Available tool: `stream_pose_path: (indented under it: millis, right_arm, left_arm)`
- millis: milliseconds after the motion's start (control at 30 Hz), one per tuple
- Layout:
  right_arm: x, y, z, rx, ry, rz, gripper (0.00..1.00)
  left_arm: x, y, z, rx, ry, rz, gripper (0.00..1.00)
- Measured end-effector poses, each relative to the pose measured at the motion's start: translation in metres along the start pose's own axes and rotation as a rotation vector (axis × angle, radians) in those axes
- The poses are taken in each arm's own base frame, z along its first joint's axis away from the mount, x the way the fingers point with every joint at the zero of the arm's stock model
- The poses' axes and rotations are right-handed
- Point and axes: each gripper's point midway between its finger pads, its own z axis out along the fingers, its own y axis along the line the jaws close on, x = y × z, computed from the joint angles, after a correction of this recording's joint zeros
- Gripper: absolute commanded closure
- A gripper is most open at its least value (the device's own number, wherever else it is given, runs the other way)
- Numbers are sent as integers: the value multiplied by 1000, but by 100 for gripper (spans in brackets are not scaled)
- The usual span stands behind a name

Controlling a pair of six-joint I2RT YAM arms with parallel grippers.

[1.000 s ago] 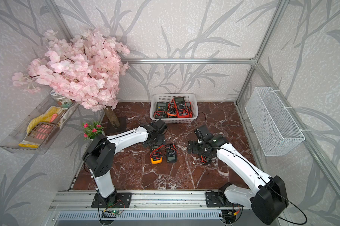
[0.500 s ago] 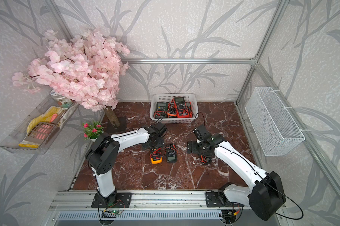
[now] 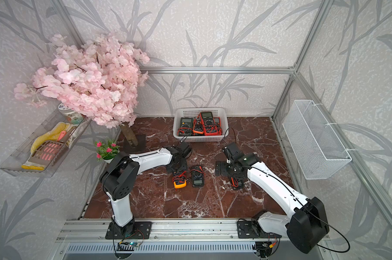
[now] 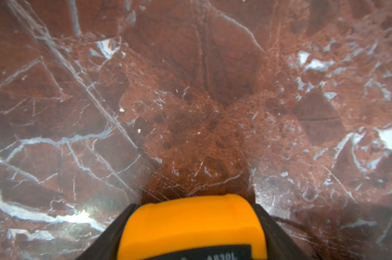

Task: Put the multimeter into the basket
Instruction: Pick up the multimeter from the center of the board, then place the multimeter in the basket.

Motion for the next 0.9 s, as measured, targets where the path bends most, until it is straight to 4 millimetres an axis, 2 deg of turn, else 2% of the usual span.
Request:
stream_pose_path:
  millis: [200,300,467,600,767,900]
  right_arm:
    - [-2,1,0,-1,-4,-4,1]
    - [-5,0,-1,10,-12,-8,1]
    - [-20,-1,-6,53,-48,-23,1]
    - [-37,-3,-15,102,-102,-29,1]
    - [-51,-10,-24,158,-163,-25,1]
    - [-54,-15,-25,176,-176,-12,1]
  left_arm:
    - [-4,14,-8,-28,6,4,40]
    - [-17,29,-24,-59,-17,-3,40]
    - [-57,37,-62,-81,-114,23,40]
    - [-88,33,-90,-77,-196,55,40]
    - [-130,20,-131,-34,-304,88,40]
    - [-163,4,-149,-1,-370,105,40]
